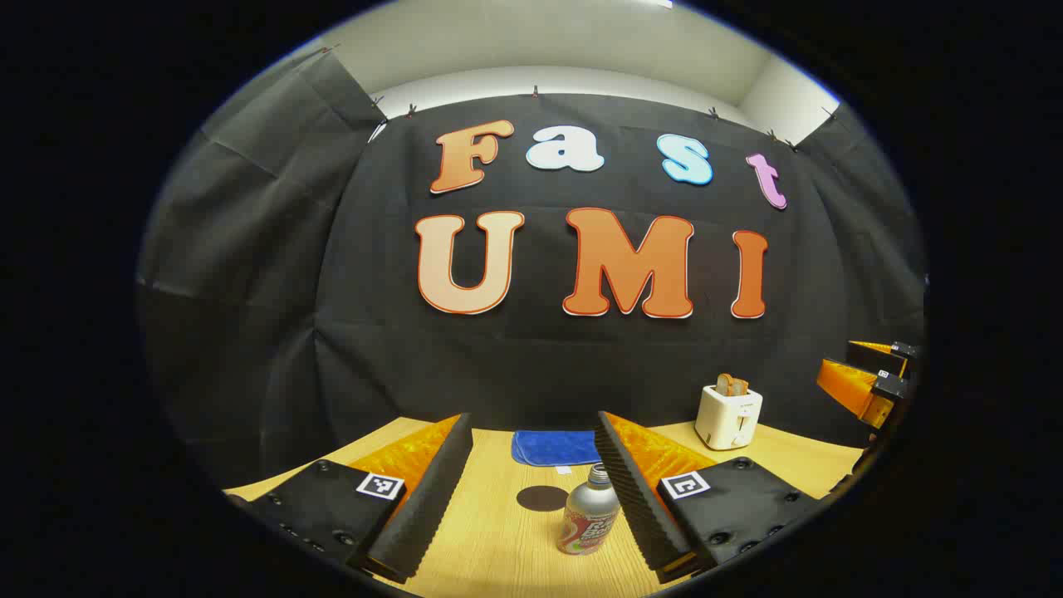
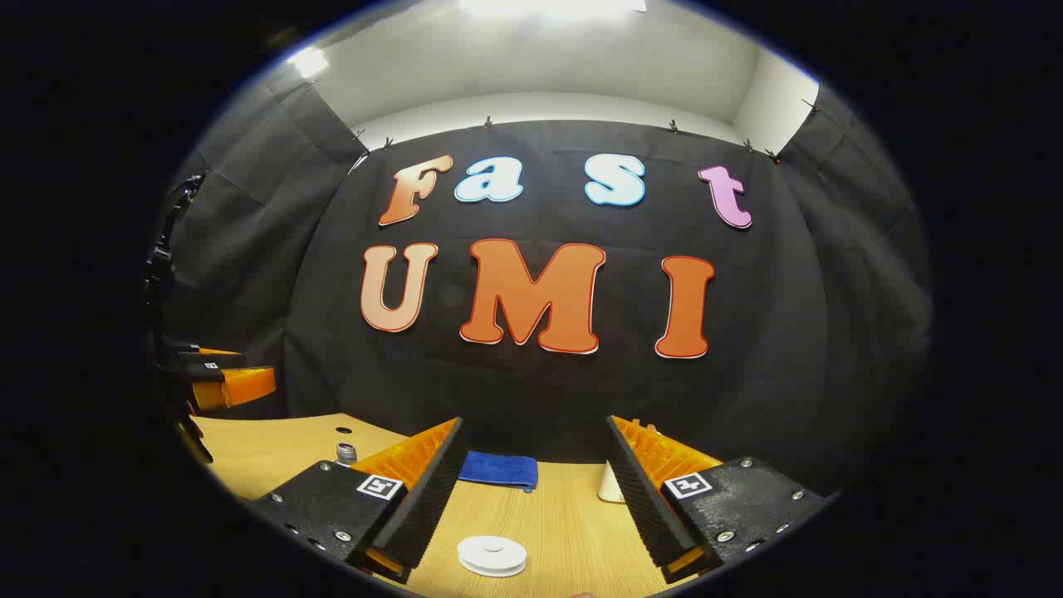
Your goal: Open the teacup lid with one hand, grasp the water bottle and pour water into the teacup with the other hand; after pouring, place the water bottle on the coaster and then close the teacup lid.
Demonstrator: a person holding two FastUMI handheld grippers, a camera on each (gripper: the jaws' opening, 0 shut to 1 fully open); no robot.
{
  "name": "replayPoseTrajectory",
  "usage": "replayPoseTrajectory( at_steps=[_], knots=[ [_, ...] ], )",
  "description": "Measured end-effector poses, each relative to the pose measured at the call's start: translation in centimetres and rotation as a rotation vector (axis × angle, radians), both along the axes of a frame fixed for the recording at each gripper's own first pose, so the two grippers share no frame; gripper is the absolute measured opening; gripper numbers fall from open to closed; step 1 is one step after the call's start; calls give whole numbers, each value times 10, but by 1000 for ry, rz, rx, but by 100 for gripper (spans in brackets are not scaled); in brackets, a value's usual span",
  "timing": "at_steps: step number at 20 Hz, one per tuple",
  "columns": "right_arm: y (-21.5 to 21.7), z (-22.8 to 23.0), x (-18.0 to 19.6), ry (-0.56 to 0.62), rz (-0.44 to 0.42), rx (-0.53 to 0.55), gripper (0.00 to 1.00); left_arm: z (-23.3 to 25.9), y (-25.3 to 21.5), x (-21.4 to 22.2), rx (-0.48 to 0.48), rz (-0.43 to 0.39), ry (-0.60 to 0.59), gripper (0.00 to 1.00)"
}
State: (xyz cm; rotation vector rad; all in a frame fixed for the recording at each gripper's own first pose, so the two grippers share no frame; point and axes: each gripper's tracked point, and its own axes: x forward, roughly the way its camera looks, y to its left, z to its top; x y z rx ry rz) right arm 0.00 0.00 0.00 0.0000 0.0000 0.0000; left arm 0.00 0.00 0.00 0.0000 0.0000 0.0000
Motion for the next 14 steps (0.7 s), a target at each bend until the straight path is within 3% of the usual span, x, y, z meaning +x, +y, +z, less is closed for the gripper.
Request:
replayPoseTrajectory(
  at_steps=[14],
  knots=[
    [-3,-14,5,29,19,15,99,-4,-3,0,18,-9,10,96]
  ],
)
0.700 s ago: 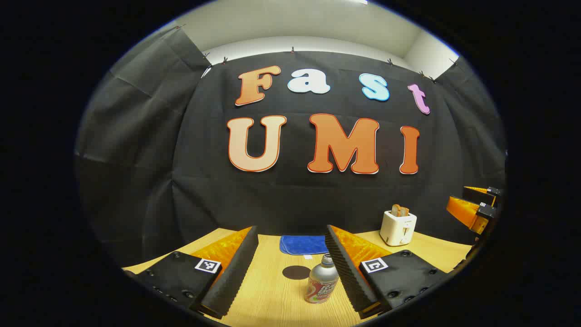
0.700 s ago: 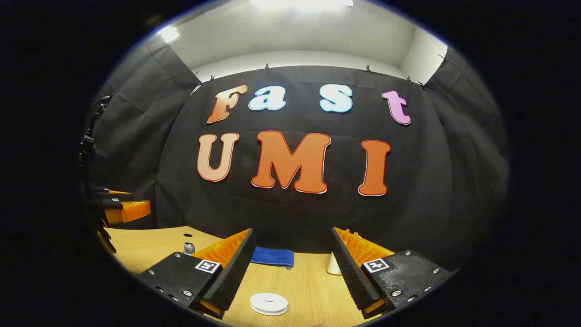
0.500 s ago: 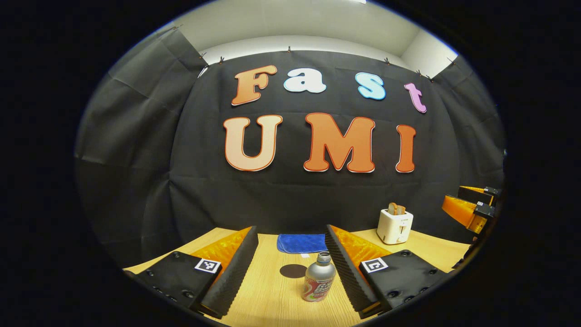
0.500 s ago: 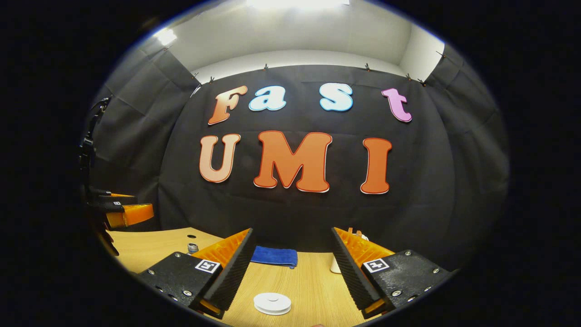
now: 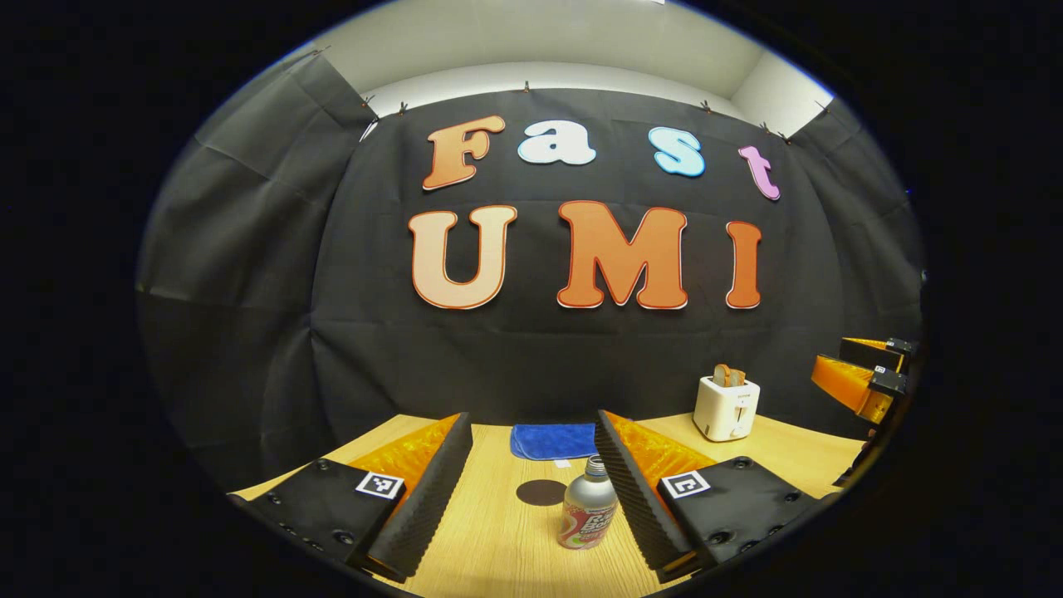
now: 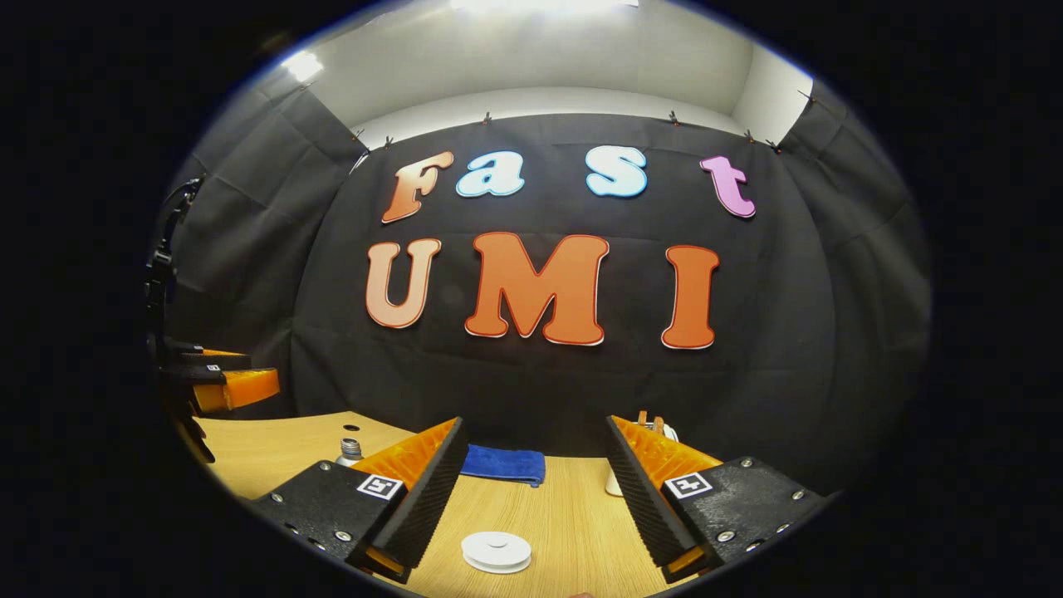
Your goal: Open the teacup lid with one hand, grasp the water bottle and pour water into the teacup with the other hand; after pouring, place the water bottle on the coaster and then close the teacup lid.
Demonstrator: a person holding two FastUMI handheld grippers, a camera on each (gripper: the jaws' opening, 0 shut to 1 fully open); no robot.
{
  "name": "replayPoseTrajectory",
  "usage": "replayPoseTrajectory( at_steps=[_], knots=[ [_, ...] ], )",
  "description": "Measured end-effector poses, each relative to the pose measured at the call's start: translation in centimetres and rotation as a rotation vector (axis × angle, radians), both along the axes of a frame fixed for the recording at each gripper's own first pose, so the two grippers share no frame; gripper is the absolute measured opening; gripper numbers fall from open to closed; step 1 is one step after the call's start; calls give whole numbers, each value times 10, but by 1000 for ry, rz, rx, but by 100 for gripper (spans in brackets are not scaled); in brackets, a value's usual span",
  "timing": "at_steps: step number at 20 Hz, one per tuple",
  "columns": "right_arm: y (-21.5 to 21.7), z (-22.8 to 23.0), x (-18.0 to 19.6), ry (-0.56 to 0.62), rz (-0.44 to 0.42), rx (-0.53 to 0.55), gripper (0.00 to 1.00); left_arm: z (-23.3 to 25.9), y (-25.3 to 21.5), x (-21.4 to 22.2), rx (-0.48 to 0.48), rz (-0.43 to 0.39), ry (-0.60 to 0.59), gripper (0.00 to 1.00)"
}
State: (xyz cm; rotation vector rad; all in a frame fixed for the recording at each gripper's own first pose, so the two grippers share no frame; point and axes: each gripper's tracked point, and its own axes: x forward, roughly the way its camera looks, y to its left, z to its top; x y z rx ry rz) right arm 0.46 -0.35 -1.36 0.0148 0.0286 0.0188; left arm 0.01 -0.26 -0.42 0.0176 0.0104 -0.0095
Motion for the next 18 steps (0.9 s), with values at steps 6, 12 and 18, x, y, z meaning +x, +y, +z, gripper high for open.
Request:
replayPoseTrajectory(
  at_steps=[6,12,18],
  knots=[
    [1,-17,9,34,14,27,99,-8,-9,3,8,-15,5,96],
    [12,-56,18,118,44,26,99,-21,-17,4,6,-38,14,96],
    [23,-111,27,238,78,41,96,-37,-24,-1,22,-57,32,97]
  ],
)
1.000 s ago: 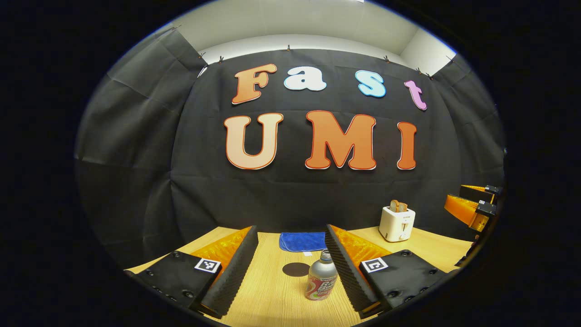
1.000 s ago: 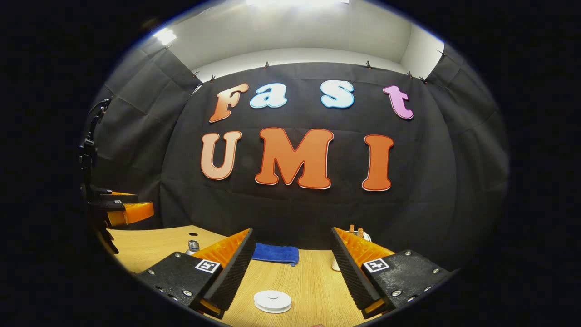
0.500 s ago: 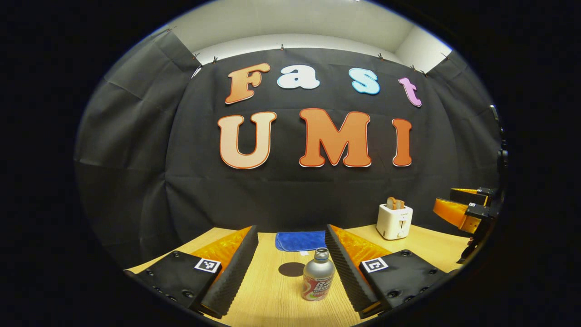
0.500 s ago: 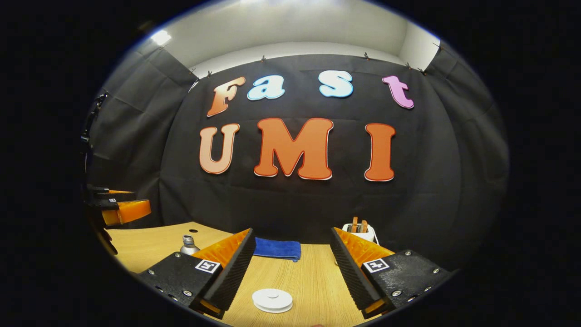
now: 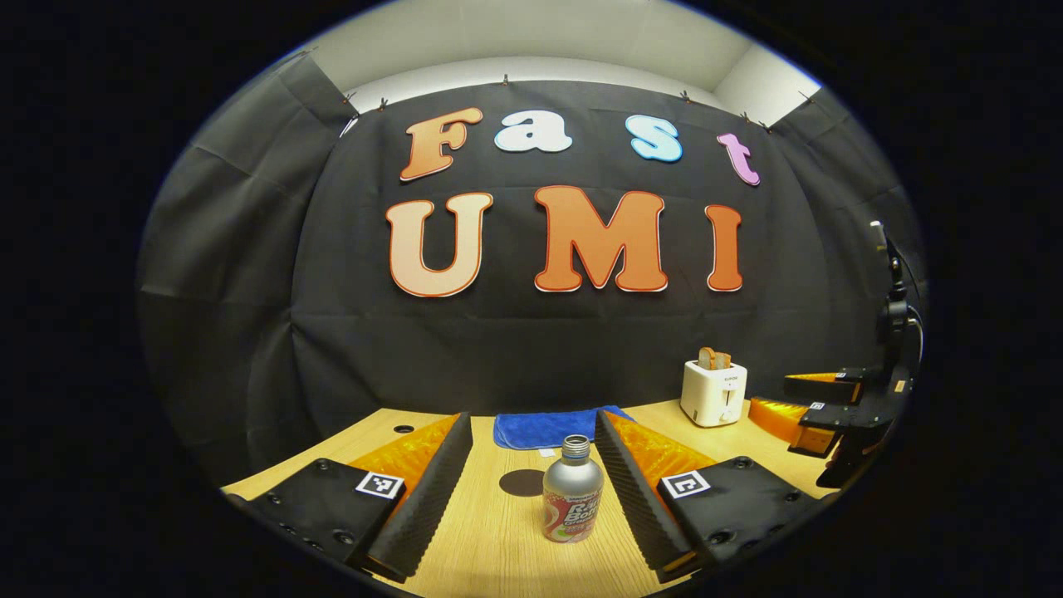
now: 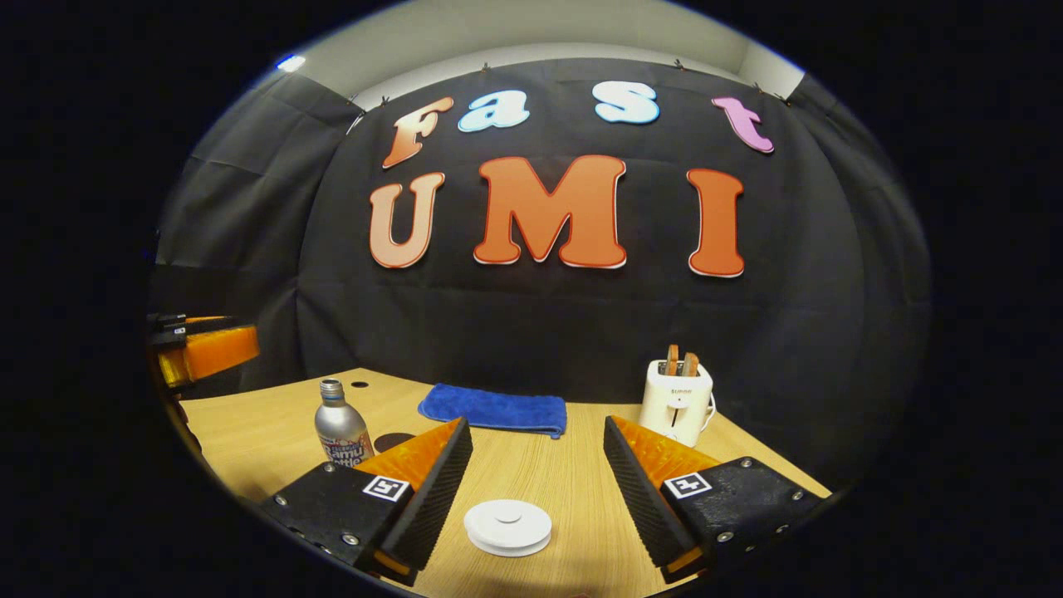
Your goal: Open the teacup lid with one hand, grasp the water bottle and pour water into the teacup with the other hand; after pouring, place the water bottle on the coaster and then close the teacup lid.
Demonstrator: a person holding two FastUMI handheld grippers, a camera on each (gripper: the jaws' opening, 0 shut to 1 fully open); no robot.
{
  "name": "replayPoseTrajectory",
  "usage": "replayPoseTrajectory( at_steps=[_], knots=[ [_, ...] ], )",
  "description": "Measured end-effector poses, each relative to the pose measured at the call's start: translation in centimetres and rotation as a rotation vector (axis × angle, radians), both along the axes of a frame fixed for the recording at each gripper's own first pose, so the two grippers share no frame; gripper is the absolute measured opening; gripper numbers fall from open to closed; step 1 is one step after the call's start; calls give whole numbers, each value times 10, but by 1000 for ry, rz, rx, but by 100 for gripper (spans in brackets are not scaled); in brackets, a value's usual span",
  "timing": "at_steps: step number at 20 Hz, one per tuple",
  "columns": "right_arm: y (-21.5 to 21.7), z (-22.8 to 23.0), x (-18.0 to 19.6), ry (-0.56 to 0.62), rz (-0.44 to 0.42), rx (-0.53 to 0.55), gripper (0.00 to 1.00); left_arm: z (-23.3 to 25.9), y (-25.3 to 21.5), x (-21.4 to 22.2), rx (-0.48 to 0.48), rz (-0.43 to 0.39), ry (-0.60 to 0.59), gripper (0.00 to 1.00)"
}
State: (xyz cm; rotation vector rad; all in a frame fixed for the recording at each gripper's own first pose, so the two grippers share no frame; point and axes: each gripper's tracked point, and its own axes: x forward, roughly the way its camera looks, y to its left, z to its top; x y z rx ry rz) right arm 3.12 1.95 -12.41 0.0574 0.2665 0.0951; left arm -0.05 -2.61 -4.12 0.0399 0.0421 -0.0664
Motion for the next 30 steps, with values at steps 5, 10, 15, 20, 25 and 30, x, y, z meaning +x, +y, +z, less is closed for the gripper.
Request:
replayPoseTrajectory(
  at_steps=[5,10,15,20,25,30],
  knots=[
    [17,-46,0,114,49,11,90,-8,0,0,-3,-8,7,96],
    [24,-77,-1,166,68,-27,82,-19,1,2,-10,-7,26,96],
    [25,-99,0,196,69,-73,72,-33,-2,3,-19,-22,51,97],
    [32,-109,5,207,78,-95,56,-38,-11,1,-8,-47,53,97],
    [38,-116,5,234,84,-61,41,-48,-12,2,-7,-49,71,97],
    [37,-117,7,232,78,-62,25,-73,-25,3,-9,-74,128,97]
  ],
)
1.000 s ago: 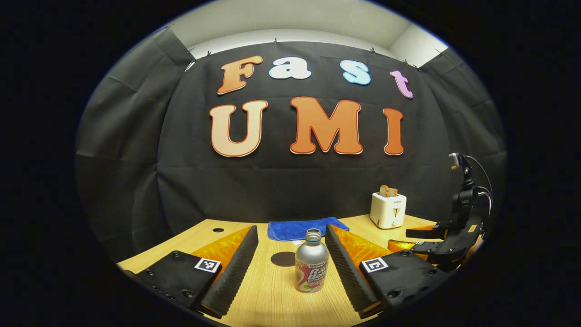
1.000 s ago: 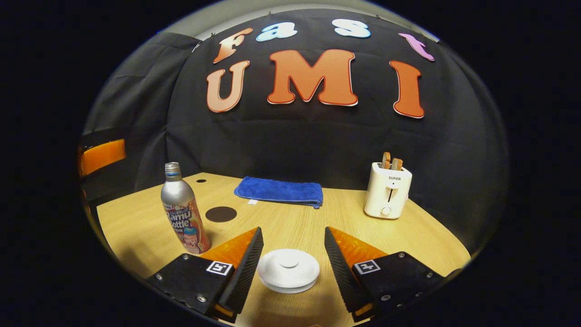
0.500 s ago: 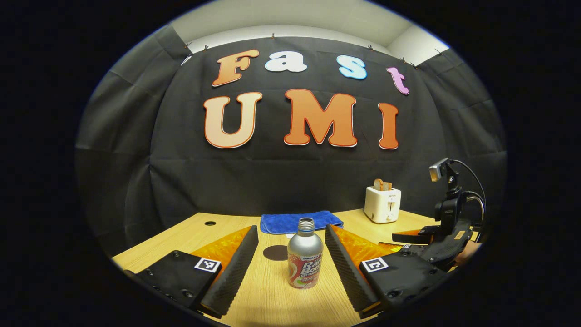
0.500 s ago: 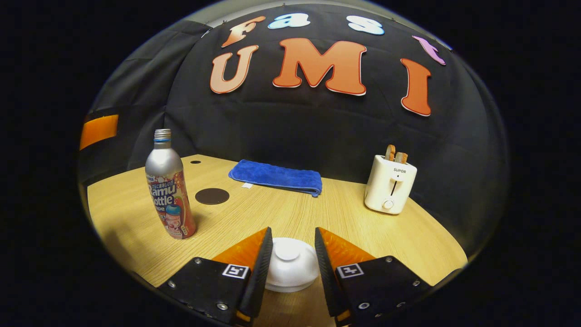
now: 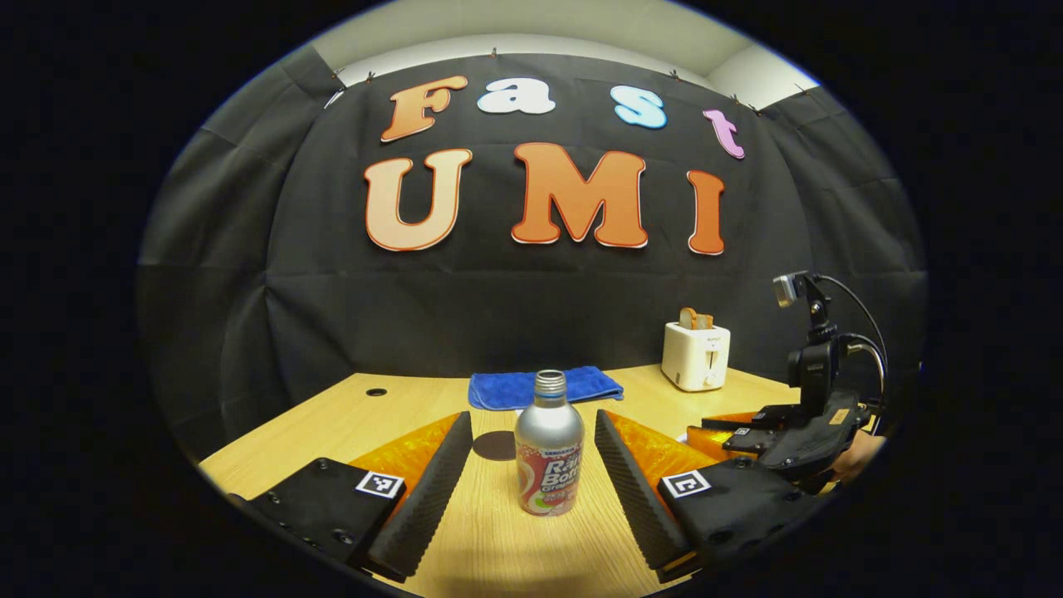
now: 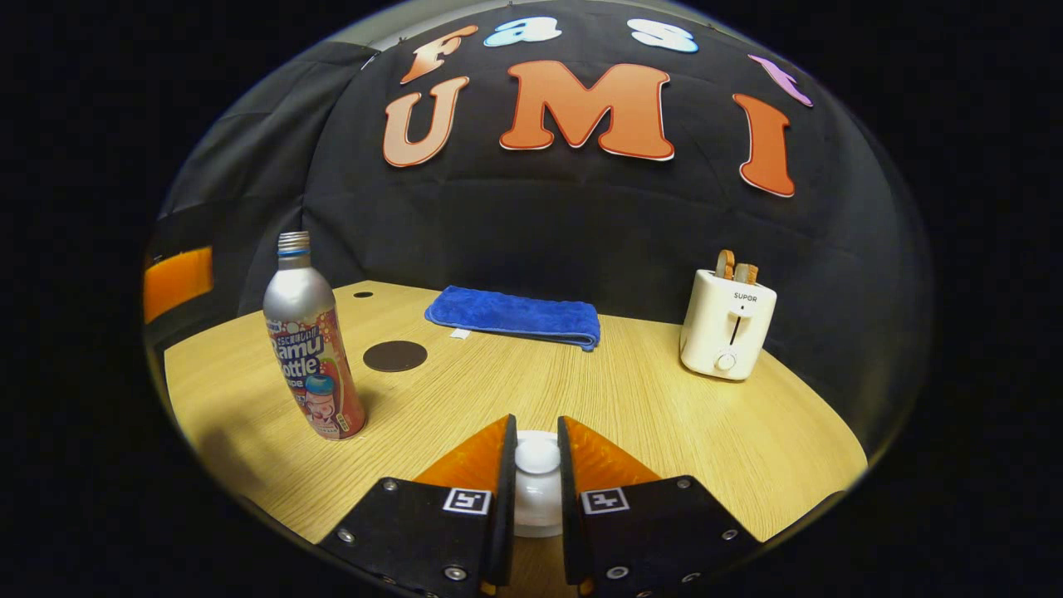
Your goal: Open the teacup lid with one hand, grasp the water bottle and pour water into the teacup with the other hand; after pouring, place the water bottle on the coaster and then close the teacup lid.
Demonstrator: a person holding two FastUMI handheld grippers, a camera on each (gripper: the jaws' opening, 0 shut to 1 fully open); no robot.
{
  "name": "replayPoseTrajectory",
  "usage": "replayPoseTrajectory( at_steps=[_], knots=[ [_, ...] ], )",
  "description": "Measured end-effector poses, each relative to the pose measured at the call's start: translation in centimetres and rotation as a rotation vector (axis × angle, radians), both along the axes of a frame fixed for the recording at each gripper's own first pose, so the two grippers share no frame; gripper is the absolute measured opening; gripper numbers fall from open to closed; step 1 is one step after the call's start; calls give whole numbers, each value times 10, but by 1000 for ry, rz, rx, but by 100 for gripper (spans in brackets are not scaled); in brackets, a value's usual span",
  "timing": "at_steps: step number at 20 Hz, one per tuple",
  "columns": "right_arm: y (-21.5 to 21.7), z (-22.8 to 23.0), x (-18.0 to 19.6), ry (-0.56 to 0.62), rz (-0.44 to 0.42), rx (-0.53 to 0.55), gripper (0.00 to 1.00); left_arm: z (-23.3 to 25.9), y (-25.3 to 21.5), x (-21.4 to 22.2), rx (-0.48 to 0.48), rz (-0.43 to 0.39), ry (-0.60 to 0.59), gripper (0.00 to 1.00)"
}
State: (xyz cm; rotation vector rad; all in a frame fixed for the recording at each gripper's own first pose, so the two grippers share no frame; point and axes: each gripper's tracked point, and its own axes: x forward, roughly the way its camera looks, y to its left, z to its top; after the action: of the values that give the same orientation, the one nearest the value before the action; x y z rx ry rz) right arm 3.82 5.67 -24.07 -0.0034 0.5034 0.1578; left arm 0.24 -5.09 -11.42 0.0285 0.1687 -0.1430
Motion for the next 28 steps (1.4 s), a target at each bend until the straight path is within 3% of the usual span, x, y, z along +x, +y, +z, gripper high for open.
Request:
replayPoseTrajectory(
  at_steps=[5,14,28],
  knots=[
    [-4,0,2,31,-40,80,20,-18,-11,7,-17,-20,44,97],
    [-15,31,8,-47,-55,114,18,-62,-15,25,-37,-3,149,97],
    [-56,75,7,-133,-107,71,18,-108,-16,62,-27,62,258,96]
  ],
)
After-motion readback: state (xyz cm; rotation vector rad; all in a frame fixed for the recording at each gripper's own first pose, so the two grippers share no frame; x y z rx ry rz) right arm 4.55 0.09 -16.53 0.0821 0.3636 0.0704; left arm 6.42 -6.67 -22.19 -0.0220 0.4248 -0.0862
